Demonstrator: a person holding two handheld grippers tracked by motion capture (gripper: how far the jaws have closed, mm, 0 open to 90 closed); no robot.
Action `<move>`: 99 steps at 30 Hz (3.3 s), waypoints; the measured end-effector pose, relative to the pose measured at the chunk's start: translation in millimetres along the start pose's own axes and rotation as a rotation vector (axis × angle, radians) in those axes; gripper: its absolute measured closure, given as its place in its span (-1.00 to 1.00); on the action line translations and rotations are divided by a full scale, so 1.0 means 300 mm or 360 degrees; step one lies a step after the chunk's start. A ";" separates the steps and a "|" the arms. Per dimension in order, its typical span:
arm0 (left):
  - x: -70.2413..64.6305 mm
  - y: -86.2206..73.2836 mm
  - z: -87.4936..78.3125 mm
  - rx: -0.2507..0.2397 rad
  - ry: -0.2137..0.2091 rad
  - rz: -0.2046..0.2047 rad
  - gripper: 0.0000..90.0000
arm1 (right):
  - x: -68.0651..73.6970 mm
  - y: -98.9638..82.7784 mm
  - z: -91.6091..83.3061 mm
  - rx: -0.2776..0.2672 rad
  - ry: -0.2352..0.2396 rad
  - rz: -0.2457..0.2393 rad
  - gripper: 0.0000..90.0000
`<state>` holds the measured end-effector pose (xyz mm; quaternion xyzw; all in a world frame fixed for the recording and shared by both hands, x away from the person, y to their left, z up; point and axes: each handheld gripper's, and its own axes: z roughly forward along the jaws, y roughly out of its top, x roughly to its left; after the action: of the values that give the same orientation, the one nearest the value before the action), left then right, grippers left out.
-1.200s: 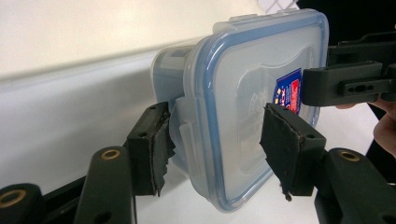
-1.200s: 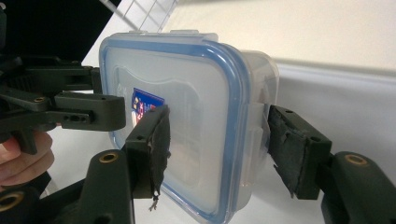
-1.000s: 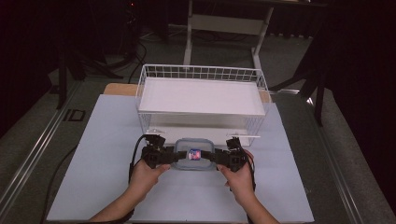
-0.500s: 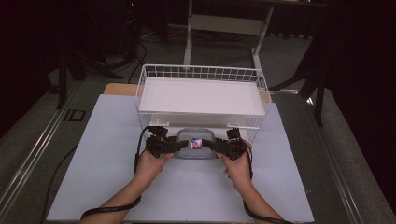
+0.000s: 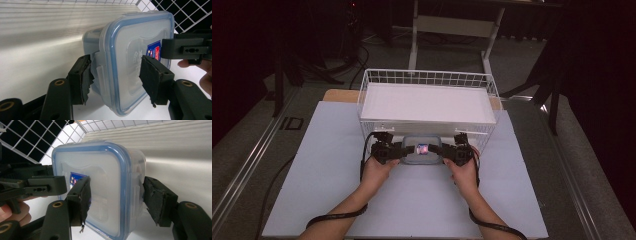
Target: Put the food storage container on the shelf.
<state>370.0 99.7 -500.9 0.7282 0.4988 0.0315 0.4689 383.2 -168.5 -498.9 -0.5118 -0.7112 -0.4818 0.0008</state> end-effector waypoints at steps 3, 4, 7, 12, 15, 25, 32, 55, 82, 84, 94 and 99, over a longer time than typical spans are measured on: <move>0.008 -0.001 0.012 0.0003 -0.0001 -0.0007 -0.01 | -0.010 -0.003 0.012 0.0008 -0.0003 0.0034 -0.11; 0.009 -0.003 0.016 -0.0002 -0.0001 -0.0020 -0.01 | -0.015 -0.003 0.014 0.0012 -0.0002 0.0044 -0.11; 0.016 0.000 0.020 -0.0023 -0.0016 -0.0004 -0.01 | -0.020 -0.001 0.016 0.0000 -0.0007 0.0030 -0.11; 0.025 0.010 0.027 -0.0065 -0.0018 0.0019 -0.02 | -0.026 0.005 0.016 -0.0037 -0.0008 0.0033 -0.12; 0.033 0.012 0.033 -0.0085 -0.0040 0.0012 -0.02 | -0.036 0.008 0.023 -0.0069 0.0003 0.0032 -0.12; 0.042 0.012 0.058 -0.0200 0.0018 0.0139 -0.10 | -0.045 0.004 0.048 -0.0111 -0.0003 0.0066 -0.21; 0.053 0.024 0.074 -0.0198 0.0089 0.0141 -0.18 | -0.013 0.016 0.064 -0.0104 -0.0137 -0.0019 -0.23; -0.017 -0.039 -0.087 -0.0200 0.0146 0.0291 -0.17 | 0.101 -0.059 -0.063 -0.0149 -0.0120 -0.0452 -0.20; -0.035 -0.325 -0.349 -0.0084 -0.0048 0.0396 -0.98 | 0.179 -0.151 -0.031 -0.0015 -0.0175 -0.0581 1.00; -0.035 -0.342 -0.349 -0.0094 -0.0024 0.0423 -0.98 | 0.176 -0.153 -0.025 -0.0010 -0.0172 -0.0580 1.00; -0.047 -0.348 -0.356 -0.0238 0.0055 0.0545 -0.98 | 0.168 -0.147 0.026 0.0023 -0.0199 -0.0588 1.00; -0.037 -0.346 -0.354 -0.0250 0.0042 0.0505 -0.98 | 0.148 -0.133 0.059 0.0032 -0.0229 -0.0579 1.00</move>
<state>237.6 166.9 -510.9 0.7585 0.3798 0.1534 0.5069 341.7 -124.5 -513.7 -0.4078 -0.7951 -0.4290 -0.1320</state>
